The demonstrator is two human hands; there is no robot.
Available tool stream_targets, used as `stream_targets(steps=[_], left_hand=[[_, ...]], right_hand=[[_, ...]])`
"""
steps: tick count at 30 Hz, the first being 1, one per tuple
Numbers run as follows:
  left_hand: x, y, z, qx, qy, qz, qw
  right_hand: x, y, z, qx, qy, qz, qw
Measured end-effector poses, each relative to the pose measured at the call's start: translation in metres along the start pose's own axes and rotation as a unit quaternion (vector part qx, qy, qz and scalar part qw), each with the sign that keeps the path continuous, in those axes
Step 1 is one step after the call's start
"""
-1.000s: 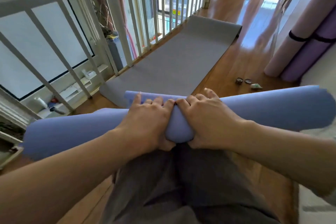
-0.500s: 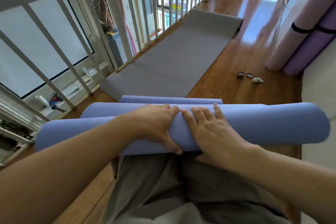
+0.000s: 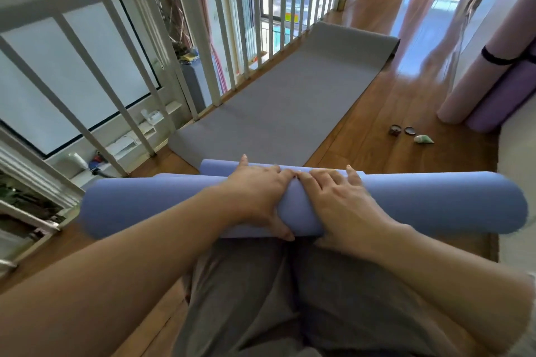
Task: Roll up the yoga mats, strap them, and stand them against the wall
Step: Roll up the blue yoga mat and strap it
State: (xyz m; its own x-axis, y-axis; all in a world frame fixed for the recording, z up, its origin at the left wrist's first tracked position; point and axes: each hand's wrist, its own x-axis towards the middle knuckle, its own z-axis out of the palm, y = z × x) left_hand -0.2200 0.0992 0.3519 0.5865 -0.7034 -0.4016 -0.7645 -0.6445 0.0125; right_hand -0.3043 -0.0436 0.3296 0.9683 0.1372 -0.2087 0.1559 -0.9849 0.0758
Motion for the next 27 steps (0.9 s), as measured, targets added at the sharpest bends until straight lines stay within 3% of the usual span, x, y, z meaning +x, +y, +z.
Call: stream_targets(steps=[3, 6, 9, 13, 15, 18, 23, 27], left_hand=[[0.004, 0.002, -0.005, 0.017, -0.01, -0.021, 1.0], [0.006, 0.01, 0.013, 0.089, 0.056, -0.045, 0.993], [0.011, 0.004, 0.024, 0.059, 0.112, -0.039, 0.991], [0.023, -0.015, 0.006, -0.032, 0.044, -0.029, 0.998], [0.03, -0.021, -0.003, -0.042, 0.015, -0.023, 0.999], [0.035, -0.017, -0.009, -0.018, -0.005, -0.046, 0.999], [0.021, -0.003, 0.027, 0.097, 0.131, -0.07, 0.984], [0.017, -0.005, 0.018, 0.061, 0.143, -0.058, 0.986]], right_hand=[[0.015, 0.007, -0.002, 0.023, 0.014, -0.003, 1.0], [0.031, 0.019, -0.011, 0.076, -0.022, -0.008, 0.997], [0.041, 0.026, -0.016, 0.087, -0.051, -0.012, 0.995], [0.031, 0.017, -0.005, 0.028, 0.025, 0.0, 0.999], [0.025, 0.013, 0.006, 0.012, 0.079, 0.004, 0.997], [0.034, 0.018, 0.007, 0.039, 0.095, 0.002, 0.995], [0.046, 0.023, 0.003, 0.044, 0.072, 0.004, 0.996], [0.043, 0.02, -0.008, 0.054, 0.051, 0.008, 0.997]])
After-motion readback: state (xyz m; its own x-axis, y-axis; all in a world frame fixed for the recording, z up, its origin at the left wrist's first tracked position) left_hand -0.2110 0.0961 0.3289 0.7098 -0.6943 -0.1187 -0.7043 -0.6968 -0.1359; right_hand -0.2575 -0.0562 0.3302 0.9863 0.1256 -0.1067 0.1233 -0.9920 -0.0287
